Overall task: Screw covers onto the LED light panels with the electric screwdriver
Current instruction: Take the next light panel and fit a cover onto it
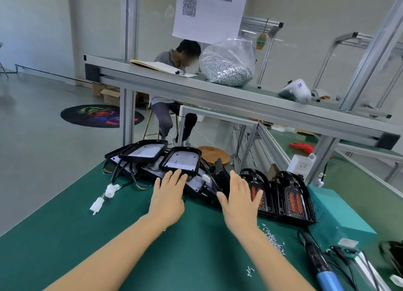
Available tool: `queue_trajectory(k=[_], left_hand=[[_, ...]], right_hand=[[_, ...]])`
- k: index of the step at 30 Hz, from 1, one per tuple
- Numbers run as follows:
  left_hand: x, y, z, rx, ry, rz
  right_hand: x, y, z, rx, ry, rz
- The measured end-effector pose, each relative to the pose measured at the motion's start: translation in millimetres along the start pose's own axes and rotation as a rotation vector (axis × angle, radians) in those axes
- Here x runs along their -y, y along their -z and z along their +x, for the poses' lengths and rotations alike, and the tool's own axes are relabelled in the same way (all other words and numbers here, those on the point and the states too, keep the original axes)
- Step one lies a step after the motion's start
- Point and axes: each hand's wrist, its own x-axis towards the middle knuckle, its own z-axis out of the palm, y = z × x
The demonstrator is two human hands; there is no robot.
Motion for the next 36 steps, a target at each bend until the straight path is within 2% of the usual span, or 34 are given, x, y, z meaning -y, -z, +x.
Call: queue_trajectory(k=[9,14,17,21,24,27,33,36], left_hand=[[24,12,32,-0.134,-0.001,0.169],[43,16,53,-0.071,-0.082,0.295],[40,11,62,-0.083,-0.131,0.287],[42,8,66,-0.151,-0.074,0.196],[64,12,73,-0.170,0.040,0.292],[87,19,77,-0.145,0.133,0.292],[95,34,78,-0.155,0.148,0.296],[98,39,77,-0.279,0.039,0.265]], right_hand=[[2,0,9,0.014,0.039,-0.056],[11,-1,8,0.024,0.088,-0.117],[19,-3,6,-0.021,0.155,-0.144],[27,-8,5,-0.039,0.241,-0.159],[32,-9,6,-0.012,0.265,-0.160],[38,-11,7,0.012,0.276,-0.154],[46,-14,6,0.034,0.303,-0.116],[49,-16,6,0.047,0.321,-0.070]])
